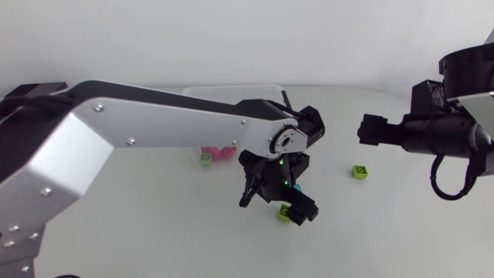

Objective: Pick up the duplo bricks and place them in the container

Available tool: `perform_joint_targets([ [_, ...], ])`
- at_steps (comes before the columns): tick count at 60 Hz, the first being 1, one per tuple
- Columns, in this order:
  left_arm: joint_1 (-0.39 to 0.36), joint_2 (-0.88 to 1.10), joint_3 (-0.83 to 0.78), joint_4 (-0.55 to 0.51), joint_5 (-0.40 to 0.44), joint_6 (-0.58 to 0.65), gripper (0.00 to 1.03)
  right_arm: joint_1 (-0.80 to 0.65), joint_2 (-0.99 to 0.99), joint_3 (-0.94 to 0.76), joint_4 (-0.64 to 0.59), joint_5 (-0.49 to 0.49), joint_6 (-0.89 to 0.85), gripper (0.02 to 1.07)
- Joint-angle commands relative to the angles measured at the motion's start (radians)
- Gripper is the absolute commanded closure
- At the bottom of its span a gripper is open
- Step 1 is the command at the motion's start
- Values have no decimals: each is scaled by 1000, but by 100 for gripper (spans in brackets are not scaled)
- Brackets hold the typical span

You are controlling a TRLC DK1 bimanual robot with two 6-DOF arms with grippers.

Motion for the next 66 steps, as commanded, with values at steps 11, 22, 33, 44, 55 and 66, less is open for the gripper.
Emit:
perform_joint_targets([
  [11,-27,150,162,-73,-44,-88,22,-41,-51,-121,39,-19,16,6],
  [22,-25,193,191,-90,-68,-112,34,-89,-42,-181,82,-58,-1,6],
  [33,-24,219,191,-90,-71,-118,58,-138,105,-195,190,-75,-10,7],
  [44,-12,159,122,-36,-74,-120,89,-178,352,-113,245,-62,-7,7],
  [55,-5,38,51,-12,-81,-99,90,-189,504,-29,257,-48,-10,7],
  [66,5,-118,-44,37,-114,-80,90,-187,641,58,278,-27,-48,7],
])
